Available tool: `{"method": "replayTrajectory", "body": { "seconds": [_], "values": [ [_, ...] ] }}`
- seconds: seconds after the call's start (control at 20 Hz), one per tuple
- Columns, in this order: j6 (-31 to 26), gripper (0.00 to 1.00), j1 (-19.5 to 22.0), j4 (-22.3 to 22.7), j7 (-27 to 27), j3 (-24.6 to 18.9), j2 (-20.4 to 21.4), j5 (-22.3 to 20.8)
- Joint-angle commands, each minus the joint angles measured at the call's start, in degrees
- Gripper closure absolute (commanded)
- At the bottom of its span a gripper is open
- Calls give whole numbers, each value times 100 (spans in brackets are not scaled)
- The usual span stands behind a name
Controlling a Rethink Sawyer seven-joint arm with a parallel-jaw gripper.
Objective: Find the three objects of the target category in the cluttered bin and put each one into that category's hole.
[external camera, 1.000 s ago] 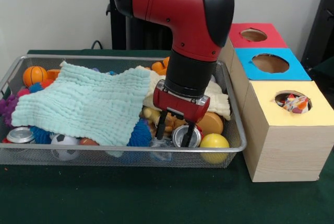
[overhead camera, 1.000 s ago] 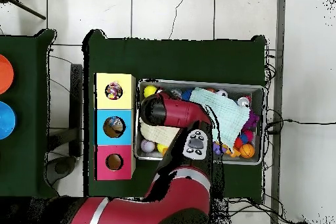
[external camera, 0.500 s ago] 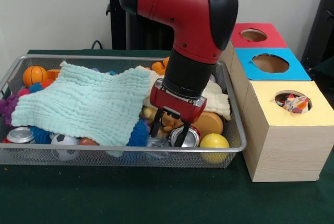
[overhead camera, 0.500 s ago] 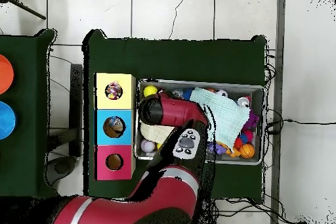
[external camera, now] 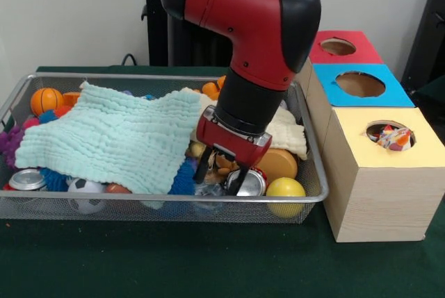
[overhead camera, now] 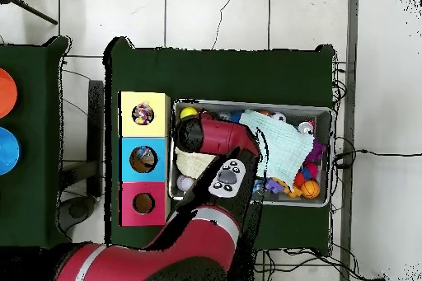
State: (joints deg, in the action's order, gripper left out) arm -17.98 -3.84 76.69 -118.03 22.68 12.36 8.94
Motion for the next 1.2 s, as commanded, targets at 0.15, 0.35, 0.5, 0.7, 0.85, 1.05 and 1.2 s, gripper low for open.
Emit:
{"method": "replayTrajectory", "body": {
  "seconds": [0.15,0.35,0.5,0.7,0.85,1.05,1.2],
  "values": [
    [254,0,-91,-360,-1422,159,-1155,409],
    [109,0,-307,-493,-1609,518,-1433,625],
    [29,0,-342,-512,-1481,548,-1497,713],
    [-75,0,-238,-463,-1207,346,-1414,735],
    [-214,0,81,-371,-685,-200,-1178,619],
    [-1387,0,287,-223,-219,-601,-854,562],
    [-2397,0,227,-364,-131,-489,-803,450]
  ]
}}
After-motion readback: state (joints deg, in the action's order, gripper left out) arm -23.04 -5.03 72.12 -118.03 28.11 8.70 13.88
